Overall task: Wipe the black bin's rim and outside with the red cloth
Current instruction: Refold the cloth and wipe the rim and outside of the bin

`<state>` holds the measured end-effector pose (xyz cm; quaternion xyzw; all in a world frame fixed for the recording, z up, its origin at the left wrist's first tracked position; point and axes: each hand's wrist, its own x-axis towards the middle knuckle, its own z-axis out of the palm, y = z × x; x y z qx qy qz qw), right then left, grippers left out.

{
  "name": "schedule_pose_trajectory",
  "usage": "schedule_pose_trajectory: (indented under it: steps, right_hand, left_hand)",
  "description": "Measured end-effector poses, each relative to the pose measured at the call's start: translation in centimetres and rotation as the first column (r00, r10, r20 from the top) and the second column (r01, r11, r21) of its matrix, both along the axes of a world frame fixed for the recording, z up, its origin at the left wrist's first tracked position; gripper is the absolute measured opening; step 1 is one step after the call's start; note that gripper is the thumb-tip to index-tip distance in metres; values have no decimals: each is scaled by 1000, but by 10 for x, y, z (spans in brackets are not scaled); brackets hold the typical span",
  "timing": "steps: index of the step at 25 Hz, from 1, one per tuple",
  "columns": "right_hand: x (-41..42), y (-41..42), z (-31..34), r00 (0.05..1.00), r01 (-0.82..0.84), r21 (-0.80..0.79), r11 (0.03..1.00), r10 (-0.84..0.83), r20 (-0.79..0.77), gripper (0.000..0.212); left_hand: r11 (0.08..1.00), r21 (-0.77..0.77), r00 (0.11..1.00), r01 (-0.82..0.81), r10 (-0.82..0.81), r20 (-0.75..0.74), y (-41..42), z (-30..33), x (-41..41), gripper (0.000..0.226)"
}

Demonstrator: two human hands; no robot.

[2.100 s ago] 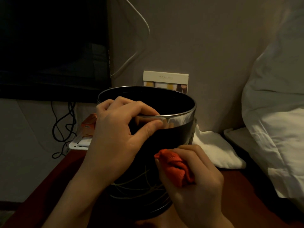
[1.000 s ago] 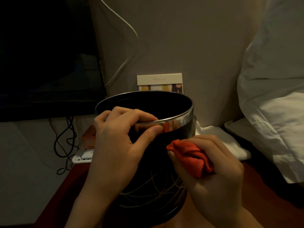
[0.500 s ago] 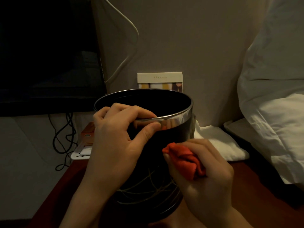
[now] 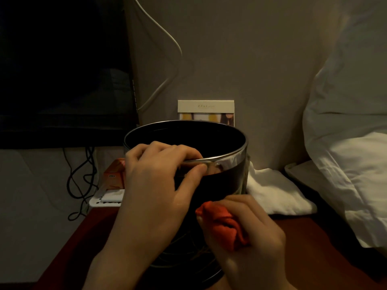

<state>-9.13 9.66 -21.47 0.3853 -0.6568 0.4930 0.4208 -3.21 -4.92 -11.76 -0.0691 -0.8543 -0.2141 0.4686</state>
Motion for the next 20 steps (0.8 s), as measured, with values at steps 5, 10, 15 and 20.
schedule_pose_trajectory:
  steps: [5, 10, 15, 20]
  right_hand:
    - [-3, 7, 8, 998, 54, 7, 999, -53, -19, 21]
    - [-13, 31, 37, 992, 108, -147, 983, -97, 75, 21]
    - [-14, 31, 35, 994, 76, -98, 992, -68, 91, 16]
    - [-3, 8, 10, 999, 47, 38, 998, -48, 7, 20]
  left_hand:
    - [1000, -21, 1000, 4, -4, 0, 6, -2, -4, 15]
    - [993, 23, 990, 114, -116, 83, -21, 3, 4, 17]
    - [997, 6, 997, 73, -73, -6, 0, 0, -2, 19]
    - [995, 49, 996, 84, -82, -41, -6, -1, -4, 18]
